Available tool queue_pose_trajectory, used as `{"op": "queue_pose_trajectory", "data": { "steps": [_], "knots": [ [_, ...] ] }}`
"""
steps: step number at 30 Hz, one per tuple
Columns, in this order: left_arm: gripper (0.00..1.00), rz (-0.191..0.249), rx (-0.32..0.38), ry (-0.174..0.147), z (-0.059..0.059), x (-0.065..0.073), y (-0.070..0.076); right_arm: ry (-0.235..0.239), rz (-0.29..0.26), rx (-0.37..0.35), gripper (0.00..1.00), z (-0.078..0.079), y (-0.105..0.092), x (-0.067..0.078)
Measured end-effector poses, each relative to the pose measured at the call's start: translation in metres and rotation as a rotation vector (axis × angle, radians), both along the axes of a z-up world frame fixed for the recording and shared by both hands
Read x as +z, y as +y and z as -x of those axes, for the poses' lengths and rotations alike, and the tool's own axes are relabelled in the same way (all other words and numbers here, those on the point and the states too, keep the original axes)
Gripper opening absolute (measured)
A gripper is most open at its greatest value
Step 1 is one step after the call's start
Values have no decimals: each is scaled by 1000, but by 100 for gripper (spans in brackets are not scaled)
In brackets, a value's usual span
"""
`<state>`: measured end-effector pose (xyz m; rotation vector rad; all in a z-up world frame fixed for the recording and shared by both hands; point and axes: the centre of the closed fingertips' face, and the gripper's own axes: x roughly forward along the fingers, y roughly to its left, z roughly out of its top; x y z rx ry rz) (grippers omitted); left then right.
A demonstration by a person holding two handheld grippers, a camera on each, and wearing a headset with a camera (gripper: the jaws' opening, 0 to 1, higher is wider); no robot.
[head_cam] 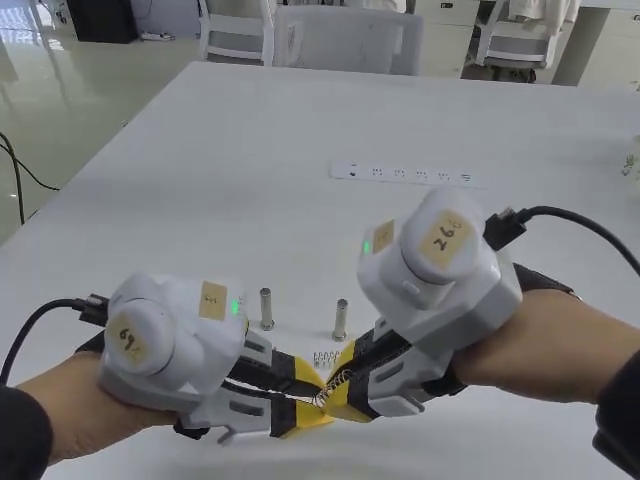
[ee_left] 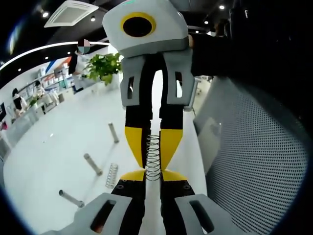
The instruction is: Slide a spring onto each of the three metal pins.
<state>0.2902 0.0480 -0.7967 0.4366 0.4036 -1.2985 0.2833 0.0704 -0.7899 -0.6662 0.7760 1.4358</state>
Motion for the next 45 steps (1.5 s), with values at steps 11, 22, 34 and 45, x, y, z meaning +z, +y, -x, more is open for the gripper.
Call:
{"op": "queue_pose_trajectory", "data": {
  "steps": [11,22,34,45],
  "knots": [
    [9,26,52,49,-5,-1,5,-17,7,-7,8,-7,-2,6],
    [25,58,119,106,-8,-2,14,-38,20,-41,8,-20,-17,13],
    [38,86,186,124,-13,4,28,-57,37,-61,8,-28,-29,19],
    [44,106,254,108,-18,9,47,-72,54,-89,8,-41,-44,23]
  ]
}}
